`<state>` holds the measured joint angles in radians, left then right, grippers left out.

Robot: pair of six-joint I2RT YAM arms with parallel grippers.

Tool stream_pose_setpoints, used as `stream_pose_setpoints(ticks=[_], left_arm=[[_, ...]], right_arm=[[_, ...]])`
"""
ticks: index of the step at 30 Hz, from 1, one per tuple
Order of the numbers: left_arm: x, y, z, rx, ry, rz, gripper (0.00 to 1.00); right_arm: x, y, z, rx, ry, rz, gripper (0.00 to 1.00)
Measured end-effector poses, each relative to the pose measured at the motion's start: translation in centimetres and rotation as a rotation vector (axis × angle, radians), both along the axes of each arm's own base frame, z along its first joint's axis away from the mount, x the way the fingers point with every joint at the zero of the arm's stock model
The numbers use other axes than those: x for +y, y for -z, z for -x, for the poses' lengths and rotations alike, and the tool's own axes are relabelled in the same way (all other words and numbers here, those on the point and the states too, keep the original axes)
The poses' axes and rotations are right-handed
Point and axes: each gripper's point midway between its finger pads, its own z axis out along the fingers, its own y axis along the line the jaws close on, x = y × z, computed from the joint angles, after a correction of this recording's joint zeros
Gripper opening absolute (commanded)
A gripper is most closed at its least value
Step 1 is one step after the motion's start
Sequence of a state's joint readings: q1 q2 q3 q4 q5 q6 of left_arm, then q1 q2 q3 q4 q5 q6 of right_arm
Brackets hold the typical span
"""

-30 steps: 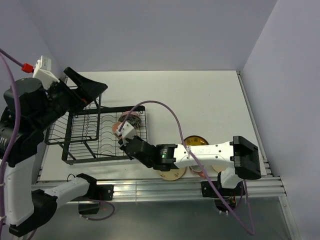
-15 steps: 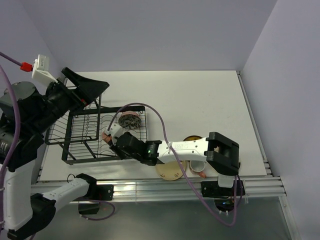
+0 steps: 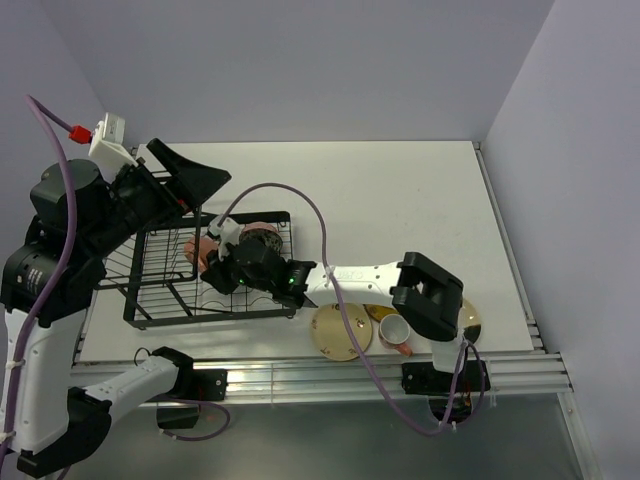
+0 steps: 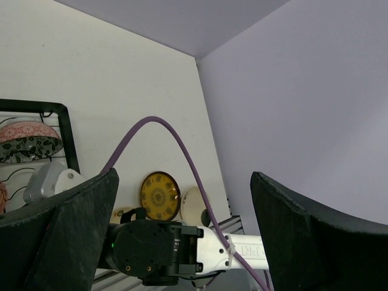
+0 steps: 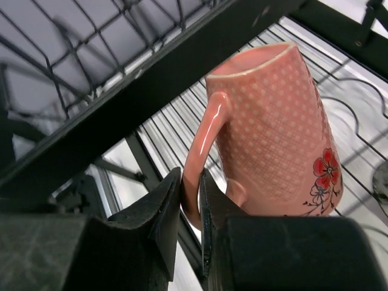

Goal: Load the mixed dishes into the dish rack

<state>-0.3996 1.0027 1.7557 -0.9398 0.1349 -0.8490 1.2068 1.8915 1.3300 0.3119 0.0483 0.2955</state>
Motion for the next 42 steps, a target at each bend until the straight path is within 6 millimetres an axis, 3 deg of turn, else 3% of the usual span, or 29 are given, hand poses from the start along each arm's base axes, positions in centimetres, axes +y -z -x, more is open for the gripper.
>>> stream_pose_setpoints(ticks=[11,20,34,42], left_arm=[[-0.1,0.9,-0.5,-0.008,0.005,-0.024,0.96],[-0.4,2.2,-1.3,-0.001,0.010,-0.047,0.97],[-1.0,3.0,-2.0,-0.009,0.030,-0.059,0.97],[-1.2,3.2,-2.1,-0.009,0.038,-0.056,0.97]], right_arm=[[2.7,2.2,-2.8,0.100,-0.029,-0.079,0.00],[4.3,2.3,-5.4,0.128,-0.041,-0.142,0.00],[4.4,3.4,-7.0,0.210,-0.032,-0.212,0.00],[4.0,4.7,-6.3,0.239,-0.039,-0.250,0.00]])
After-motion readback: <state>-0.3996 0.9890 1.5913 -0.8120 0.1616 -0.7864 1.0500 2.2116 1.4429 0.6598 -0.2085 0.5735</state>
